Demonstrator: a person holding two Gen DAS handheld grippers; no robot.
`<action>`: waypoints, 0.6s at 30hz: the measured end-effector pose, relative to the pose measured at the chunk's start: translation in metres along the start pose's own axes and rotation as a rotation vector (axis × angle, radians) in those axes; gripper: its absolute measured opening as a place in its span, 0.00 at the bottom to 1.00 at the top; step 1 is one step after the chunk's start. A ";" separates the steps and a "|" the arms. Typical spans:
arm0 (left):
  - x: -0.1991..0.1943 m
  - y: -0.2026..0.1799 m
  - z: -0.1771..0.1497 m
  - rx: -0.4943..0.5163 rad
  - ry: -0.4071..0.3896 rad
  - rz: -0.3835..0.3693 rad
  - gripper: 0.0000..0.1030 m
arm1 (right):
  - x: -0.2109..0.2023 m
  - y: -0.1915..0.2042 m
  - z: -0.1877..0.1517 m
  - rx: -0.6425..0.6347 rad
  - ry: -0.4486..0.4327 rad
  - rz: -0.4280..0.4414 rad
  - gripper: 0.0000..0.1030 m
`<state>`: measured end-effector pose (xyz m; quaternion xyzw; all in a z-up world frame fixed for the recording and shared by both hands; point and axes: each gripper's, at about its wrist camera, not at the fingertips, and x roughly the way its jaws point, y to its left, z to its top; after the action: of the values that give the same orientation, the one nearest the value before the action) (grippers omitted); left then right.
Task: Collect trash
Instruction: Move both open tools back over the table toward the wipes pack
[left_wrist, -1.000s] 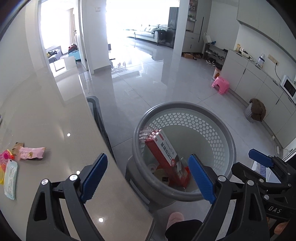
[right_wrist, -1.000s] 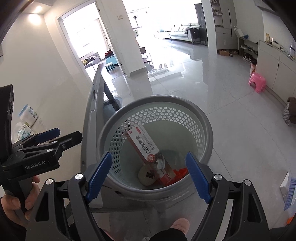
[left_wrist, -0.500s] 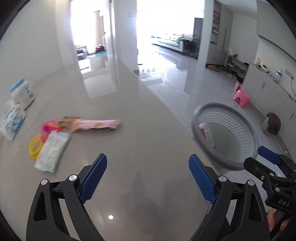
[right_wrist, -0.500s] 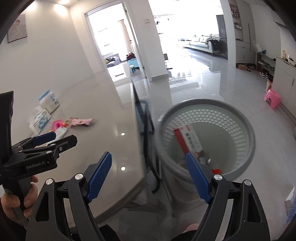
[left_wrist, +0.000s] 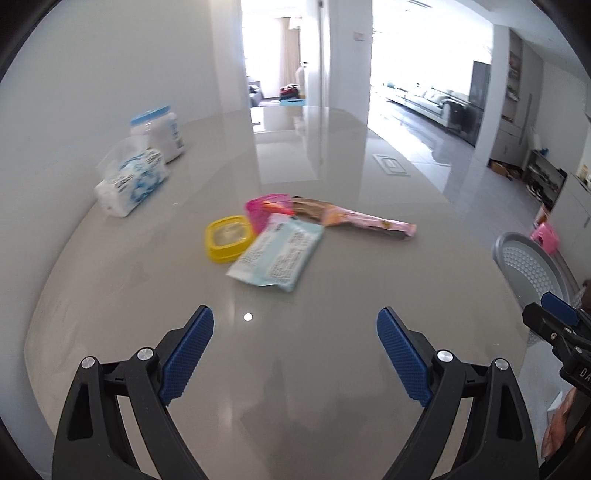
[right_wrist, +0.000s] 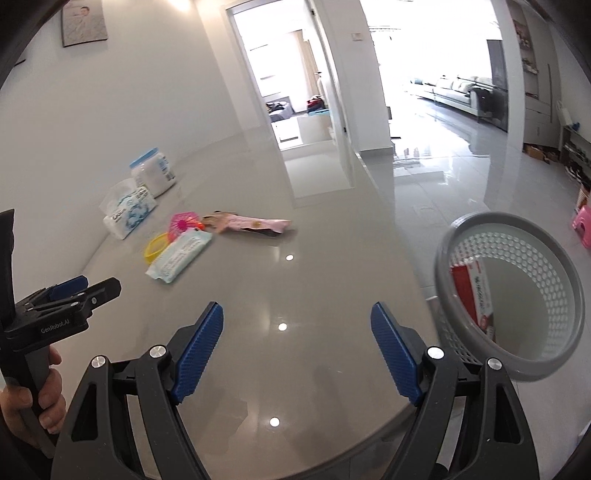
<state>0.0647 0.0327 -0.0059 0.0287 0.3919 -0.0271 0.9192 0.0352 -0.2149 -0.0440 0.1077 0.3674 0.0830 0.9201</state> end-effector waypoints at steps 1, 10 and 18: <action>-0.002 0.008 -0.001 -0.016 -0.004 0.009 0.86 | 0.001 0.007 0.002 -0.023 0.001 0.006 0.76; -0.005 0.038 -0.004 -0.090 0.003 0.049 0.86 | 0.013 0.038 0.015 -0.120 -0.011 0.044 0.76; 0.011 0.048 0.004 -0.109 0.004 0.022 0.86 | 0.041 0.049 0.033 -0.173 -0.006 0.023 0.76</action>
<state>0.0789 0.0799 -0.0096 -0.0169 0.3941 0.0042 0.9189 0.0833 -0.1625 -0.0349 0.0322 0.3548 0.1245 0.9261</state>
